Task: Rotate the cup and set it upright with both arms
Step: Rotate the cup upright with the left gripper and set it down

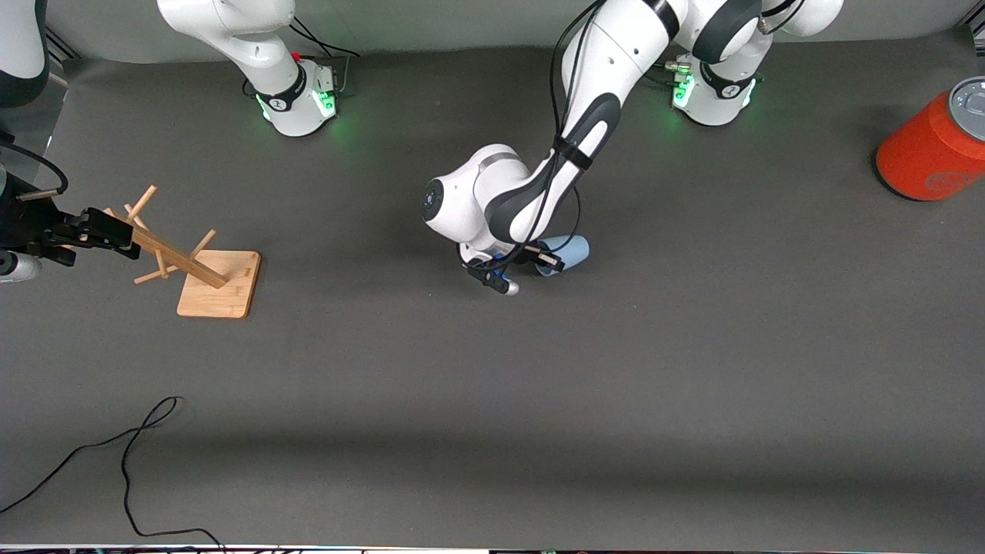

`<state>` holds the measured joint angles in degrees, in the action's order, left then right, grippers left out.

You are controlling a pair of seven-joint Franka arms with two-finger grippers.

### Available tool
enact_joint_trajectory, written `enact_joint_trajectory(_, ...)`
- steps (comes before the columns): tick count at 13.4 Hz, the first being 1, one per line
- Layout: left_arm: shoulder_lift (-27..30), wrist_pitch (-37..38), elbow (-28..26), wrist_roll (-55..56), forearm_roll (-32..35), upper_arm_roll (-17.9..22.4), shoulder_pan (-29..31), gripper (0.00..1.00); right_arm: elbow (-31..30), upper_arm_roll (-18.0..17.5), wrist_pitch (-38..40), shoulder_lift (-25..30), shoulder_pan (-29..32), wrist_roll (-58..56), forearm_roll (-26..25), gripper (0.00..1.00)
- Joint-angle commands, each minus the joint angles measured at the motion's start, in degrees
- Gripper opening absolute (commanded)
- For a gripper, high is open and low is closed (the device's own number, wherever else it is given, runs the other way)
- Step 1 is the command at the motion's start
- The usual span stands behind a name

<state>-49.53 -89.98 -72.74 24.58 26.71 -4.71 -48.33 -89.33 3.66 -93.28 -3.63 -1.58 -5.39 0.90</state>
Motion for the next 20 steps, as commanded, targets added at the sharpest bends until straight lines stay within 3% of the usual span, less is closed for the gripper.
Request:
enact_joint_trajectory(1,1.3,5.0,2.9,-3.1,0.0,0.3,0.5,0.0,-1.0,-0.3,0.0,1.2,0.5,-0.9,-0.2,1.0)
enact_joint_trajectory(3,1.9,12.3,10.3,-4.3,-0.9,0.0,3.5,0.0,-0.9,-0.3,-0.1,1.0,0.5,-0.8,-0.2,1.0)
enact_joint_trajectory(5,4.5,17.7,16.9,-4.1,-6.5,-0.1,9.5,0.0,-1.0,-0.3,-0.1,1.1,0.4,-0.9,-0.3,1.0)
enact_joint_trajectory(9,19.6,17.6,14.8,-3.4,-21.9,0.1,26.0,0.0,-1.0,-0.6,-0.1,1.1,0.4,-0.7,-0.3,1.0)
enact_joint_trajectory(11,27.6,14.4,7.2,-3.5,-23.6,0.1,29.1,0.0,-1.0,-0.7,-0.1,1.1,0.4,1.7,-0.3,1.0)
enact_joint_trajectory(15,42.3,-6.0,-19.5,3.4,-24.0,-0.1,28.4,0.0,-1.0,-0.7,-0.1,1.1,0.4,2.9,-0.4,1.0)
enact_joint_trajectory(20,40.7,-31.3,-34.9,19.3,-21.9,-0.1,21.4,0.0,-0.9,-0.7,-0.1,1.1,0.4,2.8,-0.3,1.0)
